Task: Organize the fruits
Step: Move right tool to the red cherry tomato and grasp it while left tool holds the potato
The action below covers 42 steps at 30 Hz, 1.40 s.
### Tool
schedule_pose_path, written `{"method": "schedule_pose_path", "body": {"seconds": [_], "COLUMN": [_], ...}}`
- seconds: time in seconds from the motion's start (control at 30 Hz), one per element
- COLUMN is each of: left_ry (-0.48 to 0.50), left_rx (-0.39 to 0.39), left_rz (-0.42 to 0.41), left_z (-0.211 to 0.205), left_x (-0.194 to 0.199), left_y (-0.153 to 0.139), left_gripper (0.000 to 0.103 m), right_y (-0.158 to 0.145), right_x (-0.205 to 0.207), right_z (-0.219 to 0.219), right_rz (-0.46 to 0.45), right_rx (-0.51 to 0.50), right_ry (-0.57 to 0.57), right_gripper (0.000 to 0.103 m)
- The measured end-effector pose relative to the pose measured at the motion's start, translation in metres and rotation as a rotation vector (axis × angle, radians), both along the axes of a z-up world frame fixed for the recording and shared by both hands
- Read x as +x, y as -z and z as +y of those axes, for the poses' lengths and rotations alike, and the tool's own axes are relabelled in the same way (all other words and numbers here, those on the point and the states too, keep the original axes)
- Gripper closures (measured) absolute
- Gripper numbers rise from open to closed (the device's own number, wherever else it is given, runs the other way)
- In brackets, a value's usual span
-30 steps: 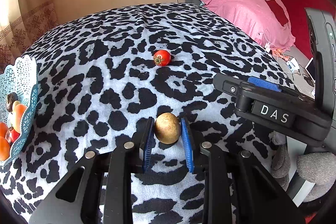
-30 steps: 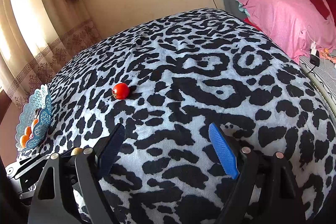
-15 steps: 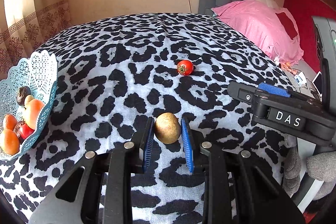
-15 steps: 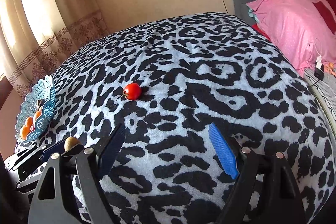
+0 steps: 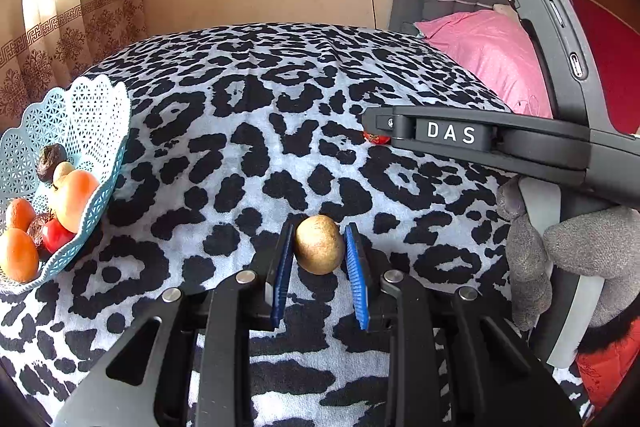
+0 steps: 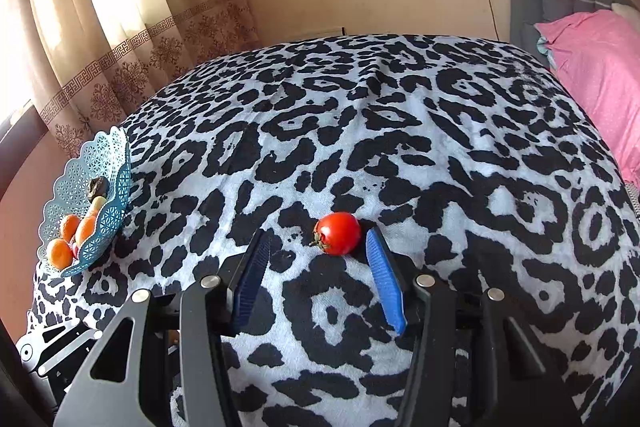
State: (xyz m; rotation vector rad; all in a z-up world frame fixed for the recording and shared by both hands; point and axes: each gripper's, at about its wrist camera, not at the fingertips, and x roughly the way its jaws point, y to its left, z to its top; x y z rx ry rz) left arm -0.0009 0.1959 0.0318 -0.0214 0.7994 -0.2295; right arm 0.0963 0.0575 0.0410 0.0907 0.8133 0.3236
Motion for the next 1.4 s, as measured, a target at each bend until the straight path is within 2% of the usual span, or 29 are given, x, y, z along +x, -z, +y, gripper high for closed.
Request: {"method": "schedule_pose_path", "body": {"seconds": [0.23,0.47,1.07,1.4], "left_ry": [0.003,-0.001,-0.001,-0.002], "left_rx": [-0.009,-0.011,0.0,0.005], "left_rz": [0.007,0.014,0.007,0.043], "left_z": [0.001,0.002,0.0,0.0], "left_x": [0.002,0.004,0.0,-0.002], "left_y": [0.003,0.006,0.004,0.009], "left_gripper": [0.077,0.077,0.077,0.075], "right_y": [0.01,0.02,0.005,0.013], "right_x": [0.017,0.023,-0.023,-0.041], "right_z": [0.007,0.006,-0.003,-0.02], "right_rz": [0.02,0.048,-0.005,0.014], "right_rx": [-0.035,-0.053,-0.047,0.019], "right_ry": [0.021,0.038,0.051,0.082], "right_gripper": [0.061,0.075,0.075,0.075]}}
